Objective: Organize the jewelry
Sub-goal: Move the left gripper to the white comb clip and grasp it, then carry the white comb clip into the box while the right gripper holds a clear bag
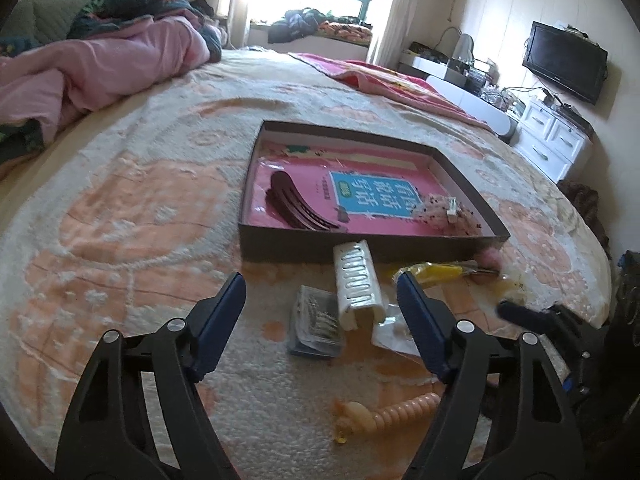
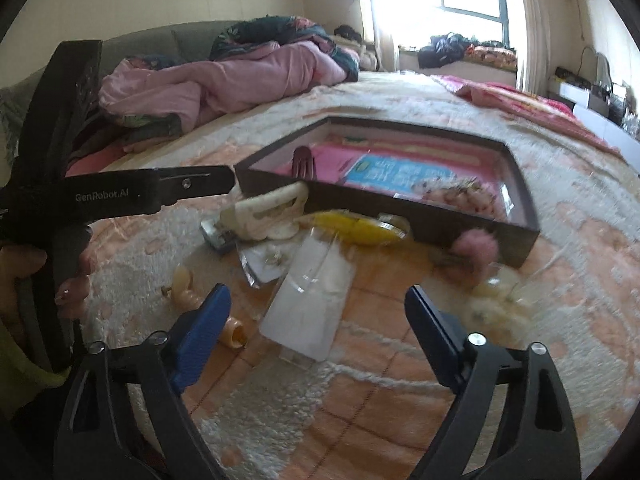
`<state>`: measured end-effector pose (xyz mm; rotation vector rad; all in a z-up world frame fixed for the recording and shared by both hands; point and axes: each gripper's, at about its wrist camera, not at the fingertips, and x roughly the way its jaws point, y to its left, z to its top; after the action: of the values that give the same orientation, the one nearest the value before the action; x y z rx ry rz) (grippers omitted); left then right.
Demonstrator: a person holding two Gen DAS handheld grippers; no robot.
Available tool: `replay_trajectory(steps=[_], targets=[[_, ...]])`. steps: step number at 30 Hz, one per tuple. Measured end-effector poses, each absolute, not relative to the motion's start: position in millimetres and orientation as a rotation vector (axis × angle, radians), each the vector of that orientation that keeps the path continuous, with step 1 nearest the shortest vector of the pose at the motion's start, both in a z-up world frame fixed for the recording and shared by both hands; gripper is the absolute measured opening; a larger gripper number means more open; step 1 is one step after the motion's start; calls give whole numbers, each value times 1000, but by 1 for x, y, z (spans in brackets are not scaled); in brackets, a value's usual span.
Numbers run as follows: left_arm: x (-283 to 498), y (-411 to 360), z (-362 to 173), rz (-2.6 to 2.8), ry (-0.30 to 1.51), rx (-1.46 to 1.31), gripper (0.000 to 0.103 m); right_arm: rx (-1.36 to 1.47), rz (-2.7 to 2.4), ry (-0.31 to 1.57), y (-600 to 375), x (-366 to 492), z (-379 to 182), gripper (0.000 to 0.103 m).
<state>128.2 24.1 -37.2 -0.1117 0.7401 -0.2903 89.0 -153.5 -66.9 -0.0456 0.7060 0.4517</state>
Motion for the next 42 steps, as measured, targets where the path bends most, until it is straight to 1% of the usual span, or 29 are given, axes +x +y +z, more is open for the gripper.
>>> replay_trajectory(steps=[5,7,8,12,16,23,24,26,27,31,40,42], targets=[[137,17,-45,-330,769,-130,61,-24,452,755,-150,98,-79,74],[141,13,-48,-347,785,-140,54,-18,449,770,-150,101,-83,68],[142,13,-49,-352,790,-141,53,-18,448,772,-150,102,-83,67],[148,9,-54,-378,810,-156,47,-29,445,774,-152,103,-84,51],[156,2,-57,-394,830,-157,41,-33,432,768,-156,102,-83,49],[168,-8,-63,-389,864,-132,41,-17,402,743,-169,100,-78,47],[169,-8,-64,-388,868,-131,38,-15,398,737,-171,100,-77,47],[170,-9,-64,-376,875,-126,29,-15,393,725,-173,98,-74,47],[170,-9,-65,-365,877,-120,20,-16,391,719,-174,98,-73,46],[169,-8,-63,-358,875,-119,20,-20,388,698,-178,97,-68,45],[151,0,-47,-327,791,-106,20,-29,378,690,-180,94,-65,39],[148,1,-41,-325,774,-103,20,-31,376,688,-182,93,-63,35]])
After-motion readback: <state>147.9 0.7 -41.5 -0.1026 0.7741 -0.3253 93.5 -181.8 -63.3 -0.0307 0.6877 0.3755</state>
